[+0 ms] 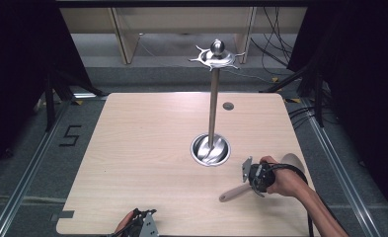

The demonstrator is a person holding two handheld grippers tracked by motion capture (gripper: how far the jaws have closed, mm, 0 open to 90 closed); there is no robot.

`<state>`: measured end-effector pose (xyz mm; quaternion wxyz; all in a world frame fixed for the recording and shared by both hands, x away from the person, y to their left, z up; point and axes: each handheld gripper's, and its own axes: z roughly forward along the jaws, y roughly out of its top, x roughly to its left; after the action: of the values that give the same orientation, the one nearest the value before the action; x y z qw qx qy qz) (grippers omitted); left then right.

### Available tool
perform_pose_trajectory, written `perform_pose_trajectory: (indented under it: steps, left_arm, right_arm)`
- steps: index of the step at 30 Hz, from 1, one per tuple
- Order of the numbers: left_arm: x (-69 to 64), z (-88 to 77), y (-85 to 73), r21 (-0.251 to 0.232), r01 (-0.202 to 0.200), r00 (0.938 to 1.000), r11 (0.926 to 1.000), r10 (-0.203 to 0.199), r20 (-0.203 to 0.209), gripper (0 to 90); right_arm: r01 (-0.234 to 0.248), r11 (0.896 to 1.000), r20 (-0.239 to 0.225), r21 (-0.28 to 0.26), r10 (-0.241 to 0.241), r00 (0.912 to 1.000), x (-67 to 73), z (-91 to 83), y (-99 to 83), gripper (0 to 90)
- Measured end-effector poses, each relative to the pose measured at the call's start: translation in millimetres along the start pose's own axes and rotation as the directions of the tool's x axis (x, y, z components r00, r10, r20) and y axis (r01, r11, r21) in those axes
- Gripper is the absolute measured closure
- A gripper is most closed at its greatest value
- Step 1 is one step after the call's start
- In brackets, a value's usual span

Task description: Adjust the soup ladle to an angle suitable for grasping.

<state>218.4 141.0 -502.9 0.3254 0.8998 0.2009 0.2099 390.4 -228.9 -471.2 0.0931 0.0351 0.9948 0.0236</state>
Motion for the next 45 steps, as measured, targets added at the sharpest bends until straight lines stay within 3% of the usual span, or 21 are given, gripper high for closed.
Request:
perform_pose_trajectory:
  steps: [5,6,9,10,11,14,15,19,25,38,39,42,44,45]
  left_arm:
    - [1.1,0.0,-0.3,-0.005,0.014,0.9998,0.9999,-0.014,0.017,15.7]
    - [0.8,-0.7,-0.4,-0.008,0.022,0.9997,0.9997,-0.022,0.006,15.7]
    - [1.4,-0.2,-0.7,-0.011,0.023,0.9997,0.9997,-0.023,-0.004,15.7]
    - [1.8,-0.8,-0.6,-0.002,0.015,0.9999,0.9999,-0.015,0.005,15.7]
    - [0.6,-0.4,-0.5,-0.013,0.027,0.9996,0.9996,-0.027,0.01,15.7]
    - [0.6,-0.3,-0.3,-0.001,0.011,0.9999,0.9999,-0.011,0.007,15.8]
    - [0.3,0.1,-0.2,-0.003,0.012,0.9998,0.9999,-0.012,0.016,15.8]
    - [0.6,-0.9,-0.3,-0.007,0.015,0.9999,0.9999,-0.015,0.004,15.8]
    - [1.1,-1.0,-0.4,-0.003,0.008,1.0,1.0,-0.008,-0.001,15.8]
    - [0.4,-0.2,0.0,-0.001,0.002,1.0,1.0,-0.002,0.0,15.8]
    - [-0.1,-0.5,0.1,-0.004,0.009,0.9999,1.0,-0.009,0.005,15.8]
    - [0.3,-1.7,0.1,-0.003,0.003,1.0,1.0,-0.003,0.003,15.8]
    - [0.6,-1.3,-0.2,-0.003,0.007,1.0,1.0,-0.007,0.003,15.8]
    - [0.6,-0.4,-0.4,-0.005,0.01,0.9998,0.9999,-0.01,0.017,15.8]
  right_arm:
    - [-0.001,0.999,0.022,-0.044,0.002,0.9998,-2.7,-8.6,-0.9,77.4]
    - [-0.001,0.999,0.022,-0.044,0.002,0.9998,-2.7,-8.6,-0.9,77.4]
    - [-0.047,0.998,0.012,-0.051,0.048,0.9988,-2.9,-12.3,-2.4,77.4]
    - [-0.03,0.998,0.015,-0.059,0.031,0.9994,-4.2,-12.2,-2.7,77.4]
    - [-0.056,0.997,0.012,-0.057,0.057,0.9983,-3.0,-13.1,-3.4,77.4]
    - [-0.024,0.997,0.001,-0.08,0.025,0.9997,-6.3,-11.6,-4.5,77.4]
    - [-0.07,0.995,-0.005,-0.064,0.07,0.9976,-4.2,-11.4,-4.6,77.4]
    - [-0.036,0.998,-0.013,-0.051,0.035,0.9993,-5.8,-4.3,-1.4,77.3]
    - [-0.028,0.999,-0.04,-0.025,0.027,0.9989,-7.3,-0.1,1.8,77.3]
    - [-0.042,0.999,-0.105,0.026,0.045,0.9935,-16.7,3.4,7.3,76.9]
    - [-0.024,1.0,-0.105,0.018,0.026,0.9942,-17.9,4.5,7.5,77.0]
    - [-0.034,0.999,-0.107,0.027,0.036,0.9936,-18.0,4.3,8.2,77.0]
    - [-0.009,1.0,-0.127,-0.013,0.008,0.9919,-19.3,7.1,7.1,77.1]
    - [-0.078,0.996,-0.102,0.047,0.083,0.9914,-12.8,2.5,7.2,77.1]
